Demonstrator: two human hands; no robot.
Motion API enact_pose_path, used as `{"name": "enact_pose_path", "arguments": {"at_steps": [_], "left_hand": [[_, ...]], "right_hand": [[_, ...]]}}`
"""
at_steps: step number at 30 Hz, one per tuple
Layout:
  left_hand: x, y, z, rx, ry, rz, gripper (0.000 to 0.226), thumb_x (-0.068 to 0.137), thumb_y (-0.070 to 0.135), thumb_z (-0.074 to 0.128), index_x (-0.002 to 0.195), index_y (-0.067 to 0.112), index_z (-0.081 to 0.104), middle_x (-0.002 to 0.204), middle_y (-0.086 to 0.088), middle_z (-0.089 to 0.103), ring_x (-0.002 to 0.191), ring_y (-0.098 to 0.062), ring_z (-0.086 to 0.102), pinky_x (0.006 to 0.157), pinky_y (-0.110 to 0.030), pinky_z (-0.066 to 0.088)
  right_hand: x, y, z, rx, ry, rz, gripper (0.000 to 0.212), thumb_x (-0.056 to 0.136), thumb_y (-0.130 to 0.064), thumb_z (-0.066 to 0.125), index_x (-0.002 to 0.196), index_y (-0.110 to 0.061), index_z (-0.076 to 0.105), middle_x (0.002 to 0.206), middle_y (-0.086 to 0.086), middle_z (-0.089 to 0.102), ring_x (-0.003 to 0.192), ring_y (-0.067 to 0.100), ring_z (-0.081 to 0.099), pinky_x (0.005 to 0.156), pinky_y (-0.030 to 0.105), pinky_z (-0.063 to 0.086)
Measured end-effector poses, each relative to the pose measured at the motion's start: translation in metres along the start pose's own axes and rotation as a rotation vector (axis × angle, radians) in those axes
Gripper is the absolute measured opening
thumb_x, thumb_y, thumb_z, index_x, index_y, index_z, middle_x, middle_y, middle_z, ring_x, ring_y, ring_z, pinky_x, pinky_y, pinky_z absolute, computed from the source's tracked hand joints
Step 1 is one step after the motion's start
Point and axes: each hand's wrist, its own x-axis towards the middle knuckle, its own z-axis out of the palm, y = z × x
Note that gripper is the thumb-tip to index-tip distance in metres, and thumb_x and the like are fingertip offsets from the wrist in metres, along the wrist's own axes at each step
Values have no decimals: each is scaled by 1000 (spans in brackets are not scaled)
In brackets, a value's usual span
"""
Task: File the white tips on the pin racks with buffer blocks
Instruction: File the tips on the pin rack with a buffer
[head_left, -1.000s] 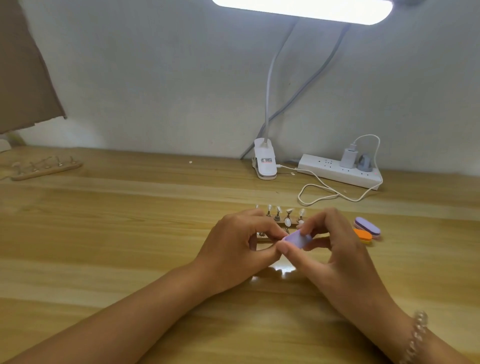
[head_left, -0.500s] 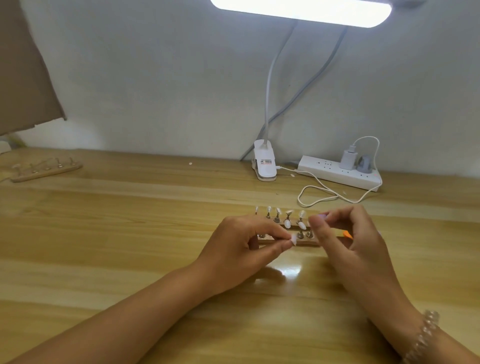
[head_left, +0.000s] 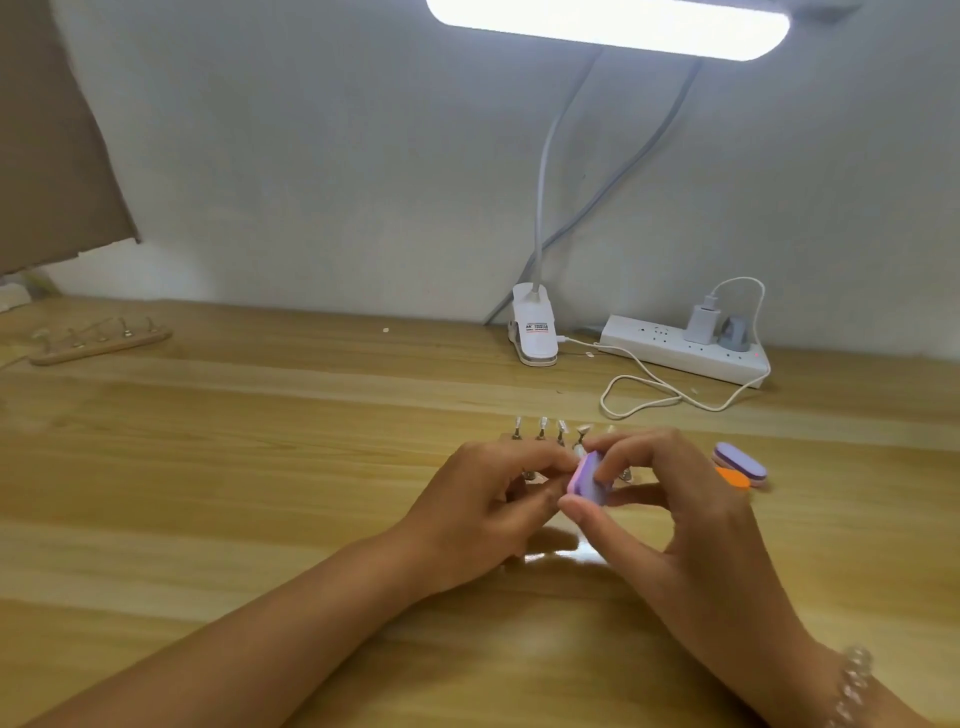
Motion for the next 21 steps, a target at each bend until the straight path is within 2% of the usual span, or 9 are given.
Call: {"name": "enact_pose_path", "arguments": {"at_steps": [3,4,8,9,11,14,16,19,21], "left_hand": [[1,4,1,-11,-2,17,8,96,21,63,97,23,71,76,20,62,52,5,54,54,-12,37],[0,4,1,-14,0,22,8,96,23,63,97,25,70,76,19,62,51,5,54,54,-13,37],[0,-2,1,21,-6,11,13,96,16,60,101,18,72,80,16,63,51,2,52,54,-17,37],[0,-3,1,22,-1,14,12,96,17,60,100,20,71,80,17,63,51,2,52,54,-16,37],[-1,-3,1,-11,11,28,9,97,23,61,95,26,69,81,17,65,47,1,53,51,-14,37],[-1,-3,2,-64,7,25,13,100,24,57,96,27,69,92,12,71,39,-5,52,44,-14,38],[-1,-3,2,-46,4,32,14,101,23,55,97,24,68,92,15,71,38,-6,53,45,-13,38],[-1,-4,1,11,0,35,13,101,17,55,98,14,67,75,18,64,42,-3,54,48,-15,38],[0,-3,1,73,-21,42,13,100,17,55,96,14,67,68,18,59,48,1,54,51,-19,38]], "right_hand": [[3,3,-4,64,47,187,26,78,-34,74,88,-17,58,98,-6,65,97,12,65,76,38,58],[3,4,-5,56,59,189,25,78,-33,74,88,-17,58,97,-7,65,97,11,65,76,39,58],[0,0,-1,-23,0,-22,27,84,-36,75,88,-16,57,97,-12,59,98,6,62,75,21,55],[1,1,-1,-9,-8,-2,27,84,-36,74,88,-15,57,96,-10,60,98,8,62,75,22,56],[3,4,-3,49,38,148,28,80,-35,74,87,-14,58,95,-4,63,97,11,64,74,30,58],[7,9,-10,181,169,321,27,77,-35,70,90,-15,57,99,-3,65,98,12,65,74,23,57],[6,7,-9,172,196,264,25,81,-32,70,93,-15,56,105,-3,62,101,14,64,75,21,56],[1,1,-1,75,79,46,22,85,-22,75,95,-12,57,109,-1,58,105,13,62,78,22,55],[1,2,1,65,11,46,23,85,-26,73,94,-11,58,107,-2,60,108,9,61,80,26,57]]}}
